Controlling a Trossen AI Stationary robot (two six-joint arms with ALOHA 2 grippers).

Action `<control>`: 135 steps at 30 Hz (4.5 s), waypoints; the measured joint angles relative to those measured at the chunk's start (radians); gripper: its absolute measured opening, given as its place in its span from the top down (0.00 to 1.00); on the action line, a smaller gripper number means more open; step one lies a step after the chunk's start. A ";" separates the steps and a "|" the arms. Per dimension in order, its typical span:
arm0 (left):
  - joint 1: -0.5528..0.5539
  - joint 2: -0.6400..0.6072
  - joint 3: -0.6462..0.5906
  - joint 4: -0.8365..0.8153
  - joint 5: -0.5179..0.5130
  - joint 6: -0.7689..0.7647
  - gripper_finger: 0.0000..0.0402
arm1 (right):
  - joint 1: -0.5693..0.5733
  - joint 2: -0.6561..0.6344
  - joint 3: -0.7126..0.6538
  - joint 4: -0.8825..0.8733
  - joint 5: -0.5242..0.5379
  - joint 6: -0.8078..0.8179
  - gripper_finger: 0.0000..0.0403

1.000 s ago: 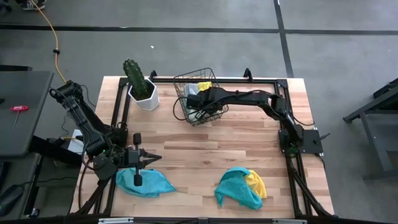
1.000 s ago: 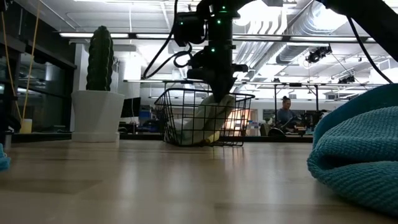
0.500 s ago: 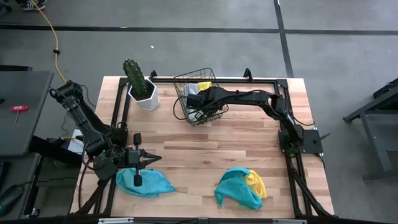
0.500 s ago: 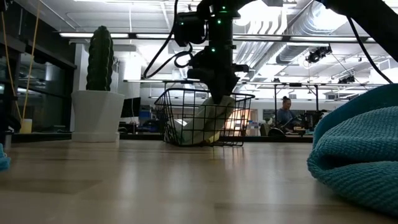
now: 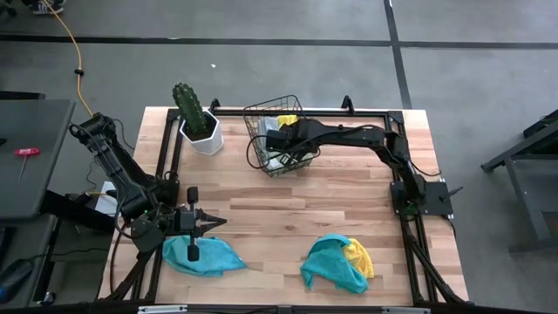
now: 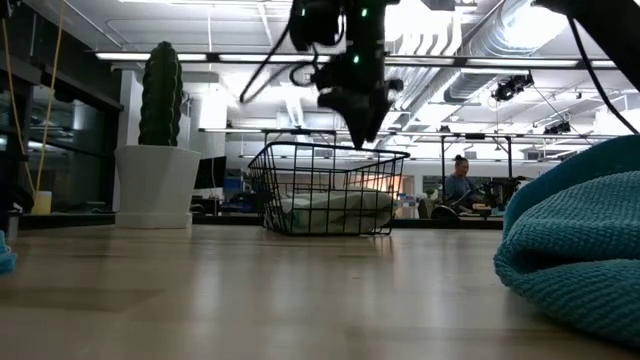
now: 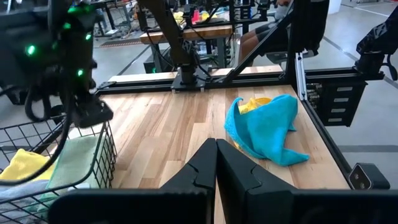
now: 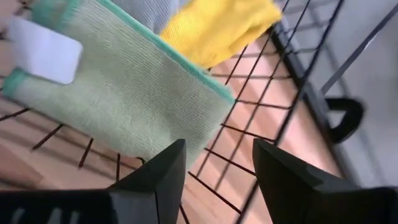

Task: Fold microfiber towels
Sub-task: Fold the left blue microfiber cloth

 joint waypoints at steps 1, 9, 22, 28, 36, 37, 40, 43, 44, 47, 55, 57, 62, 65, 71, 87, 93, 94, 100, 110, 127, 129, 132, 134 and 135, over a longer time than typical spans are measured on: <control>0.000 0.000 0.000 0.000 0.000 0.000 1.00 | 0.014 -0.013 0.000 -0.001 0.022 -0.016 0.56; -0.050 0.000 0.000 -0.007 -0.001 0.000 1.00 | 0.181 -0.120 0.000 -0.060 0.220 -0.019 0.56; -0.104 0.000 0.000 0.000 -0.086 0.000 1.00 | 0.436 -0.370 -0.313 -0.096 0.328 0.290 0.56; -0.093 0.000 0.000 0.000 -0.097 0.001 1.00 | 0.506 -0.684 -0.872 0.224 0.243 0.505 0.56; -0.002 0.014 0.000 -0.003 -0.052 -0.008 1.00 | 0.599 -0.949 -1.425 1.381 0.196 0.253 0.56; 0.011 0.020 0.000 -0.003 -0.029 -0.011 1.00 | 0.600 -0.946 -1.470 1.563 0.164 0.171 0.56; 0.047 0.039 0.000 -0.003 0.039 -0.017 1.00 | 0.595 -0.899 -1.555 1.998 0.092 -0.061 0.56; 0.078 0.061 0.000 -0.004 0.087 -0.010 1.00 | 0.593 -0.850 -1.564 2.208 0.070 -0.253 0.56; 0.085 0.067 0.000 -0.004 0.093 -0.009 1.00 | 0.593 -0.838 -1.556 2.234 0.070 -0.304 0.56; 0.106 0.087 0.000 -0.004 0.116 -0.001 0.98 | 0.593 -0.817 -1.515 2.248 0.064 -0.402 0.56; 0.206 0.231 0.000 0.130 0.336 0.037 0.76 | 0.592 -0.791 -1.445 2.163 0.046 -0.418 0.56; 0.243 0.293 0.001 0.220 0.445 0.053 0.68 | 0.592 -0.792 -1.440 2.159 0.047 -0.415 0.56; 0.290 0.439 0.115 0.034 0.717 -0.017 0.52 | 0.590 -0.792 -1.440 2.150 0.051 -0.418 0.56; 0.291 0.516 0.226 -0.187 0.812 -0.050 0.47 | 0.583 -0.792 -1.440 2.144 0.051 -0.418 0.56; 0.263 0.663 0.364 -0.412 0.976 0.033 0.46 | 0.562 -0.792 -1.440 2.144 0.052 -0.409 0.56; 0.319 0.821 0.388 -0.409 1.082 0.128 0.46 | 0.553 -0.792 -1.440 2.128 0.053 -0.386 0.56; 0.320 0.821 0.388 -0.409 1.105 0.131 0.53 | 0.553 -0.792 -1.440 2.129 0.053 -0.384 0.56; 0.320 0.821 0.388 -0.409 1.106 0.131 0.56 | 0.553 -0.792 -1.440 2.129 0.053 -0.384 0.56; 0.330 0.821 0.388 -0.396 1.103 0.196 0.88 | 0.553 -0.792 -1.440 2.129 0.053 -0.384 0.56; 0.419 0.771 0.563 -0.493 1.074 0.375 0.99 | 0.553 -0.792 -1.441 2.129 0.053 -0.388 0.56; 0.478 0.407 0.724 -0.507 0.806 0.499 1.00 | 0.553 -0.792 -1.442 2.084 0.053 -0.383 0.56; 0.462 0.371 0.657 -0.529 0.757 0.455 1.00 | 0.553 -0.792 -1.442 2.084 0.053 -0.383 0.56; 0.433 0.336 0.545 -0.521 0.691 0.380 1.00 | 0.553 -0.792 -1.442 2.087 0.053 -0.383 0.56; 0.417 0.318 0.462 -0.528 0.647 0.323 1.00 | 0.553 -0.792 -1.442 2.091 0.053 -0.377 0.56; 0.409 0.308 0.422 -0.516 0.628 0.292 1.00 | 0.553 -0.792 -1.442 2.090 0.053 -0.368 0.56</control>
